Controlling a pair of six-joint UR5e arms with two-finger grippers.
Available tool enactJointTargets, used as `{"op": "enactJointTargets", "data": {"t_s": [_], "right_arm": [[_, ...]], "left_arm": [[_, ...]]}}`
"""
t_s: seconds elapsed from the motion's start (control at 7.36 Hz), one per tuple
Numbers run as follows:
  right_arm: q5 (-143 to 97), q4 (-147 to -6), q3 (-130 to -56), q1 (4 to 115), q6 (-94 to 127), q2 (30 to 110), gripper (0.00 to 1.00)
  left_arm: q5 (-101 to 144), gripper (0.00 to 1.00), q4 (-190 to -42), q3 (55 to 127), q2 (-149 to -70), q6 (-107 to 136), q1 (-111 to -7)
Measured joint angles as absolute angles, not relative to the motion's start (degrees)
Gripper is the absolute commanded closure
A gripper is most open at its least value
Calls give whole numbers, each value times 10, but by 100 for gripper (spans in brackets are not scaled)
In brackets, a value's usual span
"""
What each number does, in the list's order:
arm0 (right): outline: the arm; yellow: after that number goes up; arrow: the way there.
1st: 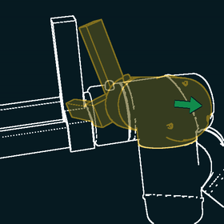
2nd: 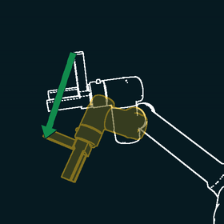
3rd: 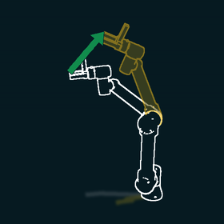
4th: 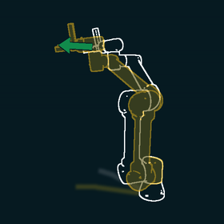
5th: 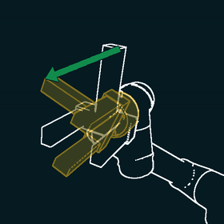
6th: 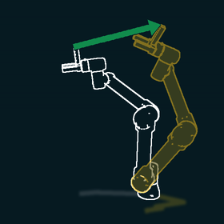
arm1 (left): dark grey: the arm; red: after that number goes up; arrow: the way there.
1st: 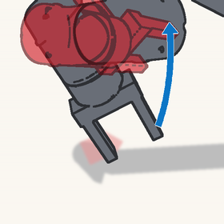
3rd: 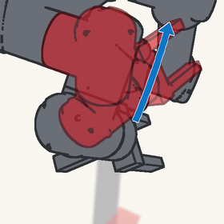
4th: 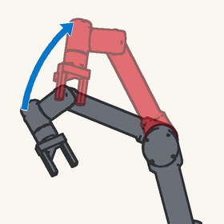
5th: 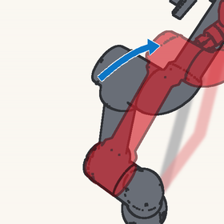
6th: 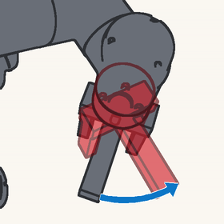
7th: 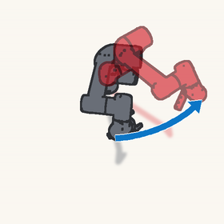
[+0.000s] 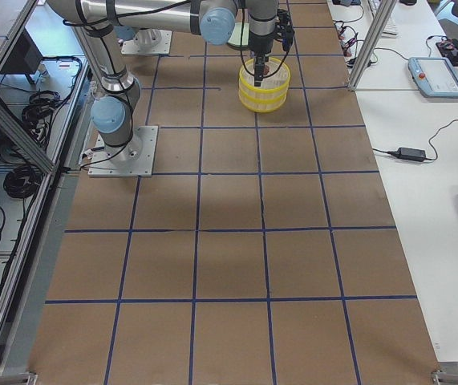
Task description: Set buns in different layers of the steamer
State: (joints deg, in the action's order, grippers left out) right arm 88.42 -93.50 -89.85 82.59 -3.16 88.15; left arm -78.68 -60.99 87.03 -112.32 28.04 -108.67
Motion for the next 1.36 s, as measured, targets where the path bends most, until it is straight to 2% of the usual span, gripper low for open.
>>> {"op": "enactJointTargets", "data": {"t_s": [0.41, 0.82, 1.09, 1.36], "right_arm": [[884, -936, -886, 834, -31, 880, 0], [886, -909, -846, 873, -29, 855, 0], [886, -861, -806, 877, -28, 832, 0], [890, -844, -801, 894, -27, 826, 0]], "left_arm": [[-834, 1, -730, 881, -1037, 170, -1013], [-864, 0, -909, 872, -935, 32, -921], [-877, 0, -931, 864, -916, 35, -909], [-878, 0, -895, 862, -928, 41, -909]]}}
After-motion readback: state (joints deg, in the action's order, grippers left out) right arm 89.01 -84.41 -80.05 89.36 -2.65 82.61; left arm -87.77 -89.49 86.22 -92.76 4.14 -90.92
